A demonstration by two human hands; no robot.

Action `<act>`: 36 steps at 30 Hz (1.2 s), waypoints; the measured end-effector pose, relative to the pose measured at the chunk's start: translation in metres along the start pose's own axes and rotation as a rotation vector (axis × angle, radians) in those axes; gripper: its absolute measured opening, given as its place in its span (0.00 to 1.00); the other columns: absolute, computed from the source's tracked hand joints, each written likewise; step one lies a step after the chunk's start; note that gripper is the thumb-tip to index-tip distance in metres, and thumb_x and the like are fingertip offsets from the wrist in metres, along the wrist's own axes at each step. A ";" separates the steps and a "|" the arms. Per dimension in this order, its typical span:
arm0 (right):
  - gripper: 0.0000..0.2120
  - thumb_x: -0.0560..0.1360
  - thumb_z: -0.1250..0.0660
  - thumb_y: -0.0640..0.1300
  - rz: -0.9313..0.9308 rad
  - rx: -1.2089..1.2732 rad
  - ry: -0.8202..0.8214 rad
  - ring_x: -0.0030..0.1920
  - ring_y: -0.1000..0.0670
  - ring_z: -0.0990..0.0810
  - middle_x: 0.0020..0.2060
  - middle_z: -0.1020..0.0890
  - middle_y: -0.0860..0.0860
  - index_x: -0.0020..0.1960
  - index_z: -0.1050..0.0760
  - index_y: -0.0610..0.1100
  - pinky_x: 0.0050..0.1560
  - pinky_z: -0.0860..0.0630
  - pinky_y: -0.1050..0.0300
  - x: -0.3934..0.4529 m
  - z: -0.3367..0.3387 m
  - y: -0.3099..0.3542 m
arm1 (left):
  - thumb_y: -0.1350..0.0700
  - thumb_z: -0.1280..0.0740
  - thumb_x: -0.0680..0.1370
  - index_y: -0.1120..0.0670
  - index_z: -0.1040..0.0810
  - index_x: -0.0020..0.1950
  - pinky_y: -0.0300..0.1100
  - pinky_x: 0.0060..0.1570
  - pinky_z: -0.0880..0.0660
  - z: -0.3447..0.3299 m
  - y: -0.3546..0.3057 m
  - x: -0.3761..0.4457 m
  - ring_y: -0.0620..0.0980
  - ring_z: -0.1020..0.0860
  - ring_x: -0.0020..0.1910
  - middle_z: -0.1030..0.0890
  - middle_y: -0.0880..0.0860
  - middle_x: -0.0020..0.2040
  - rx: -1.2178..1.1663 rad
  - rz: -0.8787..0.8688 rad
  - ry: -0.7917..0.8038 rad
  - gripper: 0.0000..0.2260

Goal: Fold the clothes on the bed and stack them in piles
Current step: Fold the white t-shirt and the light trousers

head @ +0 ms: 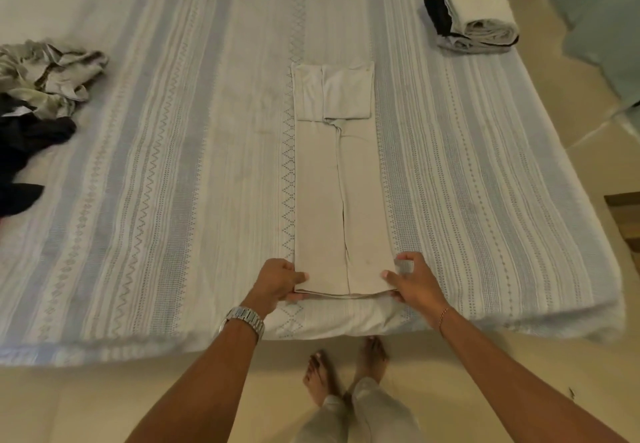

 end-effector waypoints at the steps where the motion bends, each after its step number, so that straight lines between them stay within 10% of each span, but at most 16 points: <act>1: 0.14 0.78 0.27 0.45 0.040 -0.018 0.017 0.40 0.48 0.14 0.47 0.16 0.47 0.60 0.26 0.53 0.38 0.19 0.58 -0.002 0.000 0.009 | 0.67 0.26 0.75 0.62 0.27 0.54 0.42 0.29 0.19 0.002 -0.006 -0.003 0.57 0.18 0.45 0.21 0.60 0.54 -0.037 -0.012 0.004 0.12; 5: 0.06 0.79 0.28 0.44 0.028 0.026 0.096 0.39 0.52 0.14 0.51 0.14 0.48 0.52 0.16 0.44 0.43 0.18 0.59 -0.001 0.007 0.033 | 0.70 0.29 0.76 0.52 0.29 0.66 0.46 0.36 0.16 0.006 -0.028 -0.009 0.59 0.16 0.50 0.22 0.59 0.60 -0.132 -0.055 0.093 0.24; 11: 0.09 0.81 0.32 0.39 -0.091 0.248 0.258 0.43 0.48 0.17 0.47 0.14 0.39 0.55 0.17 0.34 0.49 0.19 0.54 0.021 0.020 0.080 | 0.67 0.31 0.79 0.66 0.19 0.58 0.48 0.49 0.16 0.008 -0.068 -0.002 0.57 0.14 0.45 0.16 0.64 0.55 -0.204 0.062 0.218 0.09; 23: 0.07 0.80 0.36 0.36 -0.148 0.281 0.334 0.37 0.52 0.19 0.48 0.14 0.40 0.55 0.22 0.34 0.38 0.25 0.58 0.174 0.026 0.164 | 0.48 0.23 0.74 0.61 0.20 0.55 0.45 0.41 0.17 0.005 -0.174 0.117 0.55 0.17 0.43 0.16 0.59 0.44 -0.240 0.041 0.145 0.20; 36: 0.05 0.80 0.30 0.43 0.086 0.033 0.141 0.27 0.61 0.26 0.30 0.21 0.56 0.47 0.17 0.43 0.30 0.30 0.68 0.211 0.028 0.171 | 0.52 0.25 0.76 0.55 0.20 0.43 0.38 0.29 0.24 0.022 -0.190 0.155 0.49 0.20 0.31 0.18 0.56 0.36 -0.054 -0.135 0.032 0.09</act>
Point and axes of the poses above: each hand's wrist, its own x-axis towards the middle knuckle, its own z-axis out of the back of the hand, y = z × x, the point moved 6 cm from there along x, towards the middle knuckle
